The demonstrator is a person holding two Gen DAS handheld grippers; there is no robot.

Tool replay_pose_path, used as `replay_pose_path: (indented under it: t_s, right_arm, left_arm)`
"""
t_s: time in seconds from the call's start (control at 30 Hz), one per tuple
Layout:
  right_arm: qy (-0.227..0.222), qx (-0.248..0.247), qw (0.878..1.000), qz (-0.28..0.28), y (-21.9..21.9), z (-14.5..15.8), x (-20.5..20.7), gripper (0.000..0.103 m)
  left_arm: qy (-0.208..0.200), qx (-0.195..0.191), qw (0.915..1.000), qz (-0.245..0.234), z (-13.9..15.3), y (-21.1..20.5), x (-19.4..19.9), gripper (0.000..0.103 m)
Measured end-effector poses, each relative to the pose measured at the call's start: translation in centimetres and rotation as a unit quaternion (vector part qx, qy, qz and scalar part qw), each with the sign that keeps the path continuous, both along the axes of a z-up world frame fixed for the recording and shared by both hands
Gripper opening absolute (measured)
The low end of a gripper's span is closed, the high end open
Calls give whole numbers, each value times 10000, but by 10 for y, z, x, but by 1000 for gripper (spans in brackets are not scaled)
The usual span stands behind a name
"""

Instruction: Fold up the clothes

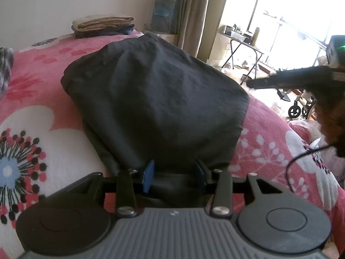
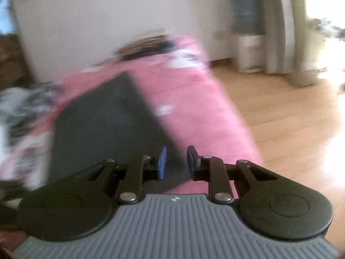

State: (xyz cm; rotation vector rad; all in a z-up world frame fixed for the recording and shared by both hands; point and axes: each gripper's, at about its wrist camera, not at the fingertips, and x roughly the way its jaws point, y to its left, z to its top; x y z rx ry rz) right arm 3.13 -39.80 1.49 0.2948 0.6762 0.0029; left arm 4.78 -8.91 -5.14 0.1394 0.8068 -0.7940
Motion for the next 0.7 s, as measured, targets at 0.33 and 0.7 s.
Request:
replay_pose_path:
  t_s: [0.33, 0.7]
  right_arm:
    - [1321, 2205, 9616, 965, 60, -59, -8, 22]
    - [1325, 3048, 9412, 607, 64, -75, 1, 22]
  left_arm:
    - [1192, -1032, 9850, 698, 4, 28, 31, 45]
    - [1154, -1405, 9793, 891, 19, 44, 42, 45]
